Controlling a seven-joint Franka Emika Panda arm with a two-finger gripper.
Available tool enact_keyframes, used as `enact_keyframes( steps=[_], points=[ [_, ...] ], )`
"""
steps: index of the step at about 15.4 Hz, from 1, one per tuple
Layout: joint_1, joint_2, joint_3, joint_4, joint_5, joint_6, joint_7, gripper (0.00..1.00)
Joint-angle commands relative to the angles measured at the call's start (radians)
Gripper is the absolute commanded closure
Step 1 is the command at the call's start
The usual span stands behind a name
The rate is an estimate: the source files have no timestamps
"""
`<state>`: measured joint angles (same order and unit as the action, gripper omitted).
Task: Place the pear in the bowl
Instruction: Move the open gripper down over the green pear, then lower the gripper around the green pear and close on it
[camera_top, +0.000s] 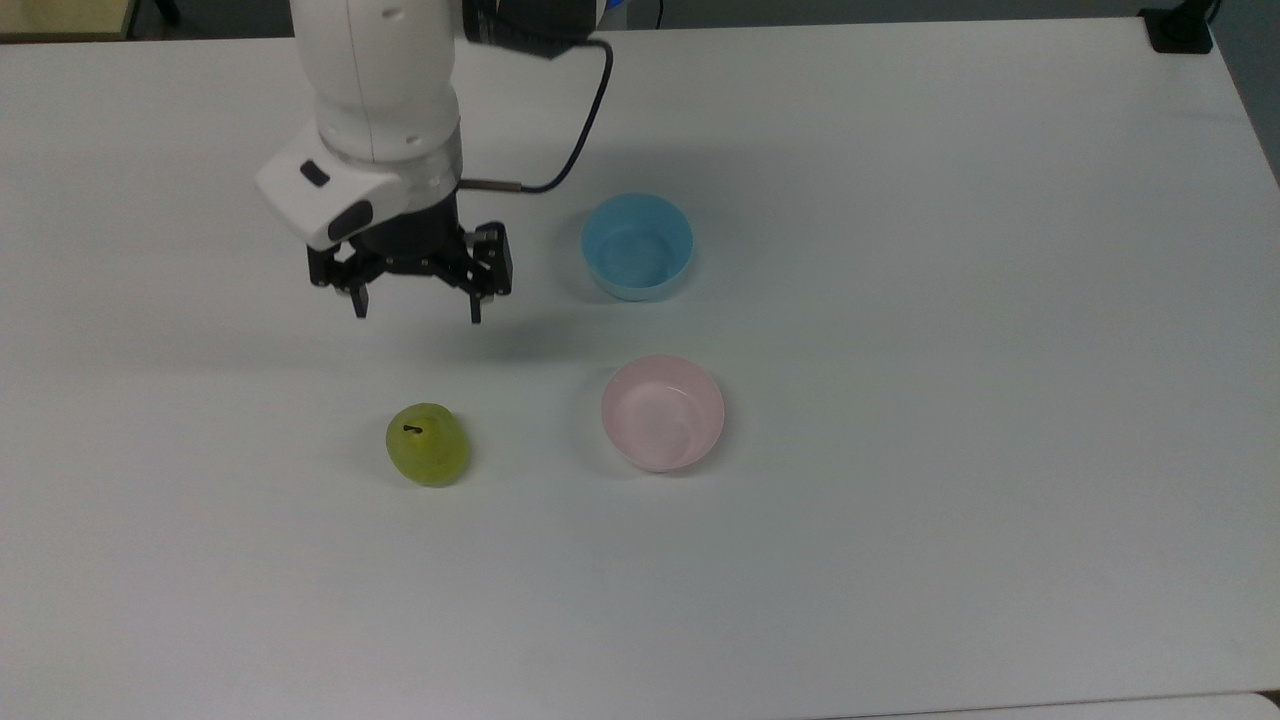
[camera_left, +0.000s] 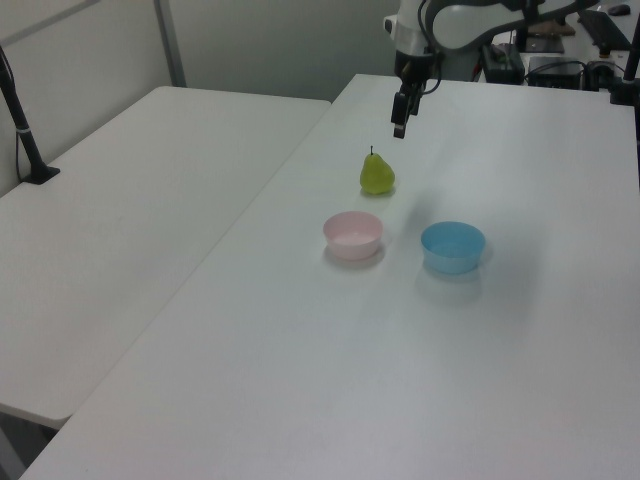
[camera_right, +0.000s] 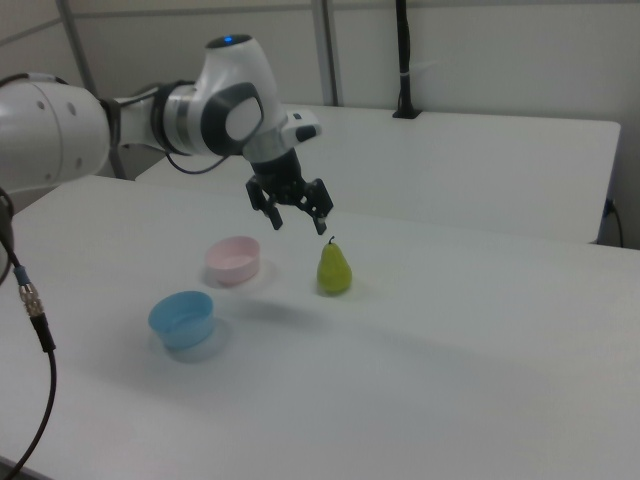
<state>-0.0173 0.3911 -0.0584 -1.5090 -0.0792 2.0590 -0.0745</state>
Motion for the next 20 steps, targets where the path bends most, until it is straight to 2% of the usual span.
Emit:
enact_keyframes(
  steps=[1,10,16,18,20],
  points=[
    [-0.016,0.058,-0.004,0.003,-0.008,0.098,-0.022,0.00],
    [-0.016,0.170,-0.004,0.001,-0.010,0.268,-0.010,0.00],
    [-0.013,0.239,-0.004,0.001,-0.011,0.374,-0.010,0.05],
    [-0.013,0.250,-0.004,0.001,-0.013,0.375,-0.010,0.09],
    [-0.013,0.250,-0.004,0.001,-0.014,0.375,-0.010,0.23]
  ],
)
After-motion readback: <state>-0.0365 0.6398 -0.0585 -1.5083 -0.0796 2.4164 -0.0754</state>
